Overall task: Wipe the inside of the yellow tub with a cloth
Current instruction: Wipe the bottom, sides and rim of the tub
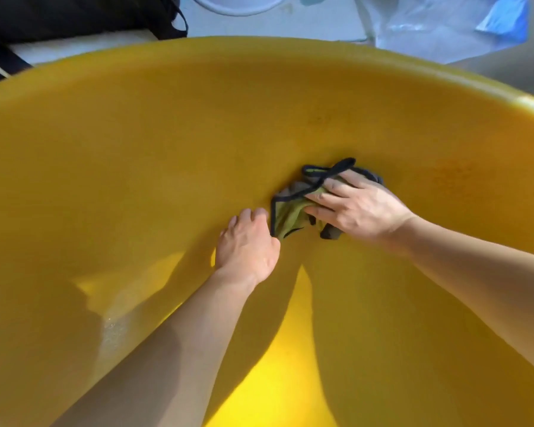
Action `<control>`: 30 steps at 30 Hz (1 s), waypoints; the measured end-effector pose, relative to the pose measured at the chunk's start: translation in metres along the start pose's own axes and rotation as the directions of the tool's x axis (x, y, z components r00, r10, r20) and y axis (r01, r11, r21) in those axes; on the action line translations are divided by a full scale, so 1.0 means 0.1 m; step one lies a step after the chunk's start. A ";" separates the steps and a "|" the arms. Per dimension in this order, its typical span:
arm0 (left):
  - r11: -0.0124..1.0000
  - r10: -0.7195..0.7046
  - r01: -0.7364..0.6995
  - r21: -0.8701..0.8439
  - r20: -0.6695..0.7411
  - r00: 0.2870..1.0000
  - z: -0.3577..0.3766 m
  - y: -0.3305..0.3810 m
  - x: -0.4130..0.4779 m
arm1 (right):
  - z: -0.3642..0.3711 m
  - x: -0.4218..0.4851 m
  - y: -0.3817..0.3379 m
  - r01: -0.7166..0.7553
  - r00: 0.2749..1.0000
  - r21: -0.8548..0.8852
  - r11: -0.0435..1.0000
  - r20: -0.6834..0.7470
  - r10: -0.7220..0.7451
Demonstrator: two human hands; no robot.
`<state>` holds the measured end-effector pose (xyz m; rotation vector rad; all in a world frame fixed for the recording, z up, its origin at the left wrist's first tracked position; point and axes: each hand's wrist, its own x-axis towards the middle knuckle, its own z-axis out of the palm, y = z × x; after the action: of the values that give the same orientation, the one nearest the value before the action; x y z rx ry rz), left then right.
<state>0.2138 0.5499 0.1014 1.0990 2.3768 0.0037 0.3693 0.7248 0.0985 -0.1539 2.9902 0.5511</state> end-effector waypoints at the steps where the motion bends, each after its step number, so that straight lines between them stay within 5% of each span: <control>1: 1.000 0.007 -0.007 -0.003 0.001 1.000 0.01 0.02 -0.01 | -0.10 0.06 0.13 -0.103 0.990 -0.006 0.995 -0.097 0.102; 4: 0.999 -0.013 0.013 -0.032 -0.007 1.000 0.03 0.00 0.03 | -0.29 0.22 0.34 -0.379 0.879 0.008 0.925 -0.308 0.363; 7: 0.997 -0.041 0.042 -0.058 0.011 0.999 0.03 -0.03 0.00 | -0.10 0.27 0.08 -0.087 0.982 -0.024 0.996 -0.173 0.082; 9: 0.998 -0.030 0.030 -0.056 0.014 0.999 0.03 -0.03 -0.03 | -0.10 0.28 0.12 0.035 0.988 0.005 0.999 -0.150 -0.033; 11: 0.998 -0.027 0.028 -0.055 0.011 1.000 0.07 -0.03 -0.06 | -0.23 0.32 0.29 -0.087 0.973 0.012 0.996 -0.215 0.088; 14: 0.997 -0.043 0.043 -0.063 0.001 0.999 0.15 -0.02 -0.13 | -0.27 0.32 0.33 -0.356 0.857 0.033 0.934 -0.388 0.340; 16: 0.998 0.001 0.002 -0.060 0.037 0.999 0.23 0.01 -0.20 | -0.05 0.13 0.03 -0.276 0.922 0.058 0.959 -0.266 0.282; 19: 0.989 0.142 -0.145 0.007 0.182 0.973 0.32 0.10 -0.32 | 0.19 -0.44 -0.34 -0.047 0.991 0.144 0.988 0.129 0.028; 21: 0.978 0.192 -0.206 0.033 0.247 0.950 0.41 0.19 -0.41 | 0.13 -0.70 -0.24 0.040 0.987 0.171 0.984 0.148 -0.066; 25: 0.982 0.178 -0.189 0.015 0.268 0.947 0.45 0.32 -0.47 | -0.11 -0.67 0.27 -0.279 0.960 0.022 0.960 0.002 0.279; 27: 0.985 0.170 -0.173 -0.003 0.218 0.961 0.41 0.39 -0.47 | -0.22 -0.62 0.18 -0.387 0.918 -0.036 0.922 0.076 0.388; 30: 0.967 0.254 -0.236 -0.099 0.257 0.932 0.59 0.81 -0.60 | -0.09 -1.14 -0.41 -0.161 0.908 0.043 0.986 0.399 0.130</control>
<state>0.3300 0.5497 0.0946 1.2719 1.9757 0.0204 0.4862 0.6927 0.1057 0.1707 2.6315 0.4212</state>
